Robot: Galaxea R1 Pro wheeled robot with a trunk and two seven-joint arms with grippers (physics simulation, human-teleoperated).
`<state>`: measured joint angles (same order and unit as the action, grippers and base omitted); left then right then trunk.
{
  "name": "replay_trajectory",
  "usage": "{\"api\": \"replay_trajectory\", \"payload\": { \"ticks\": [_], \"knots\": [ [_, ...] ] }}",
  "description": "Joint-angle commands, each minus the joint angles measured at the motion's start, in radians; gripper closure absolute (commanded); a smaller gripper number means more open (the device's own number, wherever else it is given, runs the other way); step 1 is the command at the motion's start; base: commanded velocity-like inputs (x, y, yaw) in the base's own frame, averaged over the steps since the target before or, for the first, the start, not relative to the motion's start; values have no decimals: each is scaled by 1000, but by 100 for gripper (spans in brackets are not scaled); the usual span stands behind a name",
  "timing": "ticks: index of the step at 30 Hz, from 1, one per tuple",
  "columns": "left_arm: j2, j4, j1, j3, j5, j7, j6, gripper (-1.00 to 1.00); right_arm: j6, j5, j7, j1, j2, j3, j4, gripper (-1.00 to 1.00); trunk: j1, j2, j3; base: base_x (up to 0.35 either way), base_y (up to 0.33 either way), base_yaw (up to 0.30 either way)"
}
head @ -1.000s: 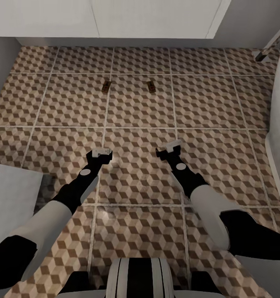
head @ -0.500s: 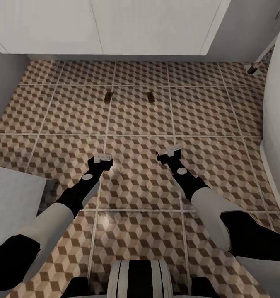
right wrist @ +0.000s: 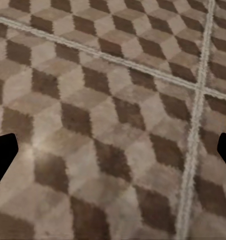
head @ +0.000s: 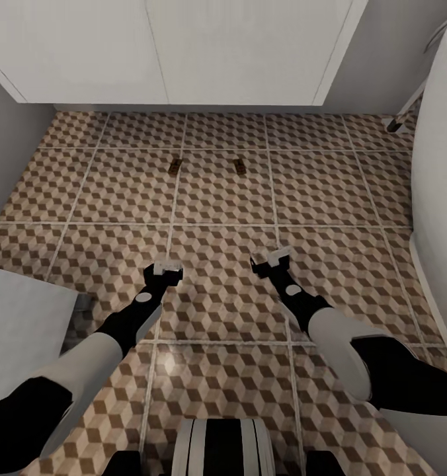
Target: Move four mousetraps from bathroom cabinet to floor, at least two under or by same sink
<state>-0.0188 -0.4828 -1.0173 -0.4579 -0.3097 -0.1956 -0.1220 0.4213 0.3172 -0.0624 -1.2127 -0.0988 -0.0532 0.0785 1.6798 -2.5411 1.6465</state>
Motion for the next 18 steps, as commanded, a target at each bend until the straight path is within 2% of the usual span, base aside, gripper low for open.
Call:
{"api": "replay_trajectory", "payload": {
  "ticks": [1,7,18],
  "knots": [
    [4,14,-1,-9,-8,-7,-17,-100,10,4,-7,-1,1,-5,-10,-100,0,0,0,0,0,0],
    [27,80,0,-9,-8,-8,-72,-100,52,3,-7,-1,4,-5,-46,-100,0,0,0,0,0,0],
    [35,98,0,-9,-8,-11,-88,-100,68,2,-6,-1,11,-5,-55,-100,-1,0,-3,0,0,0]
  ]
}}
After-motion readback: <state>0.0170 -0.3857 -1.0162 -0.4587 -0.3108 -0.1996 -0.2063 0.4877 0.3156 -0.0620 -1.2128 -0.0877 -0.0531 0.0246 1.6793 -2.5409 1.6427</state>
